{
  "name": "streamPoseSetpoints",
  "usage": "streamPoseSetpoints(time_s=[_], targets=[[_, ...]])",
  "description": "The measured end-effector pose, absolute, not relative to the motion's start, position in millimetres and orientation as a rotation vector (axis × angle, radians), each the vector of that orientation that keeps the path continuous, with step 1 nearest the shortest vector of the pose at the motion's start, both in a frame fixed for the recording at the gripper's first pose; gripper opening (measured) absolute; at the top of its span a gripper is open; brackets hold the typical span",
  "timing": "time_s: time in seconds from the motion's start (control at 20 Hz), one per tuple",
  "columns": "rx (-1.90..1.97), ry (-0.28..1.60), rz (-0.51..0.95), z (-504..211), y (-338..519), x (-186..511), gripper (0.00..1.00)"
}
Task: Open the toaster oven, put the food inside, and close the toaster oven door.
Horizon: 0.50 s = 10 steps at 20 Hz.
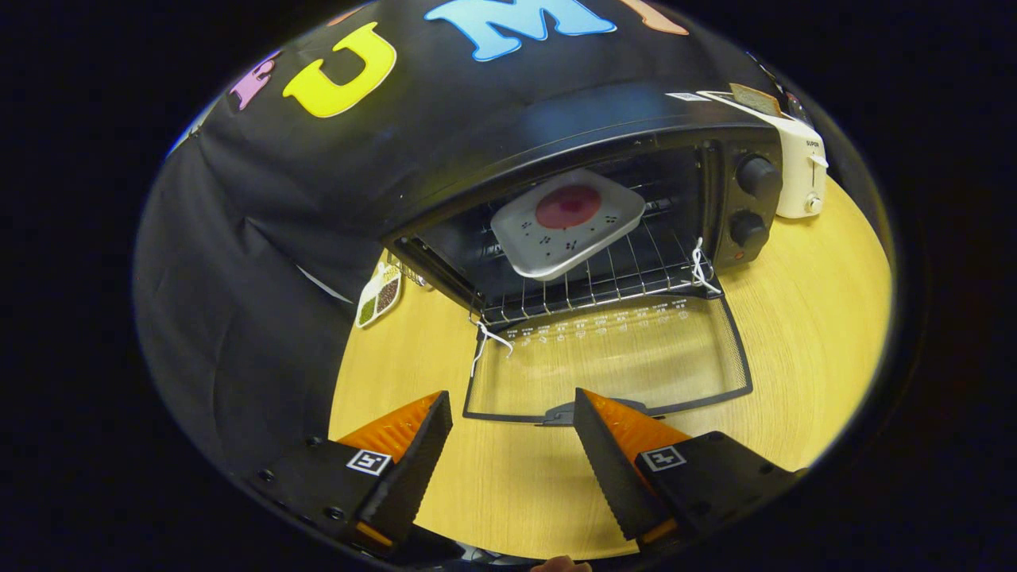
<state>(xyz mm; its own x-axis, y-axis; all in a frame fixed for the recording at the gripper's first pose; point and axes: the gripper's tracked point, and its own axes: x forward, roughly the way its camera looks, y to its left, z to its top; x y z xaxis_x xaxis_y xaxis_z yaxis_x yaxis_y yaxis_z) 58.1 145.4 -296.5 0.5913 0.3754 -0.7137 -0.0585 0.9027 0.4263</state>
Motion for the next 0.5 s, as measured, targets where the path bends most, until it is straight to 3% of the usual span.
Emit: streamPoseSetpoints(time_s=[0.5], targets=[[0.07, 1.034, 0.131, -347, 119, 37, 0.98]])
